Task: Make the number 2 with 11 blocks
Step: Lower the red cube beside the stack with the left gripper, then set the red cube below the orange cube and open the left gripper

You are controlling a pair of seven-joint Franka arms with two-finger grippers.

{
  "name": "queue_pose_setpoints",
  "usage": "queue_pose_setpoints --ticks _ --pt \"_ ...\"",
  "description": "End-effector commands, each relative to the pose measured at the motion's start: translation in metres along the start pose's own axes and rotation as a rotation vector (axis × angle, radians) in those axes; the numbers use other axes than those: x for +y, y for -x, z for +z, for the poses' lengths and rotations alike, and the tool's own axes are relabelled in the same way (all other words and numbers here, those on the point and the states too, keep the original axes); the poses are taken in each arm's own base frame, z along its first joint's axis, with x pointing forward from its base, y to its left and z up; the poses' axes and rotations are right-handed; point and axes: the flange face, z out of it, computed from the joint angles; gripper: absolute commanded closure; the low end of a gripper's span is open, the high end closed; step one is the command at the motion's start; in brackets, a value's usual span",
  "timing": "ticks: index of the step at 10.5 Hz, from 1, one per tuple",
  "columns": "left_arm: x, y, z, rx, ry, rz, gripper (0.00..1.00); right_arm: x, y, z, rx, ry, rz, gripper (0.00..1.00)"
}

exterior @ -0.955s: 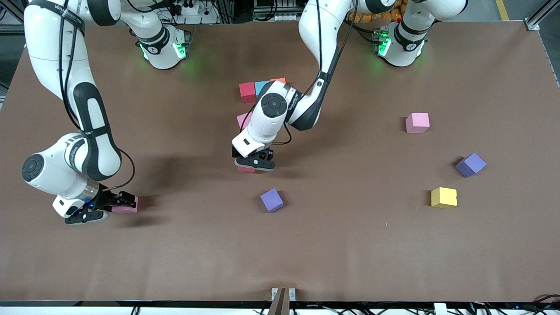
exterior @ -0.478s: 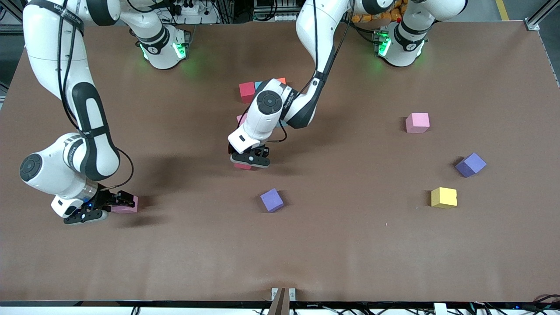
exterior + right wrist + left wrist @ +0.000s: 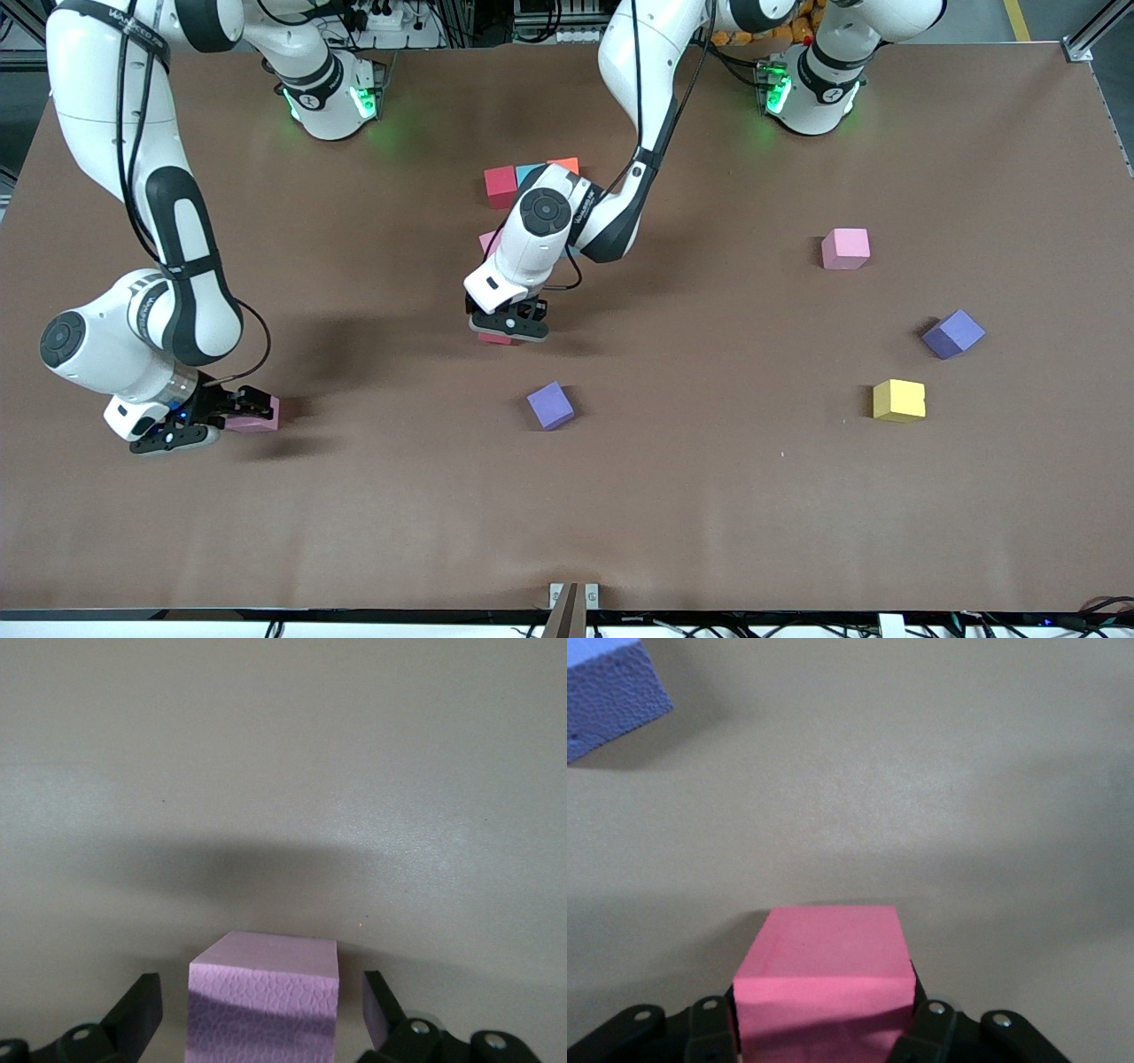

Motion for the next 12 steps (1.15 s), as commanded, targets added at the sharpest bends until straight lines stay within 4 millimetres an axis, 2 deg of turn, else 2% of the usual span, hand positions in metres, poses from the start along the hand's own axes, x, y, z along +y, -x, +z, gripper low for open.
queue_pose_setpoints --ticks 1,7,12 --pt "0.009 0.000 0.006 0.010 0.021 -0.013 1.00 0.002 0.002 -0.005 0.005 -0.017 -0.010 0.00" --pt "0.008 0.007 0.013 -0.009 0.010 -0.012 1.00 0.002 0.002 -0.005 0.005 -0.019 -0.005 0.00" --pt "0.006 0.018 0.019 -0.100 -0.028 -0.025 1.00 0.002 0.002 -0.005 0.005 -0.020 -0.005 0.00"
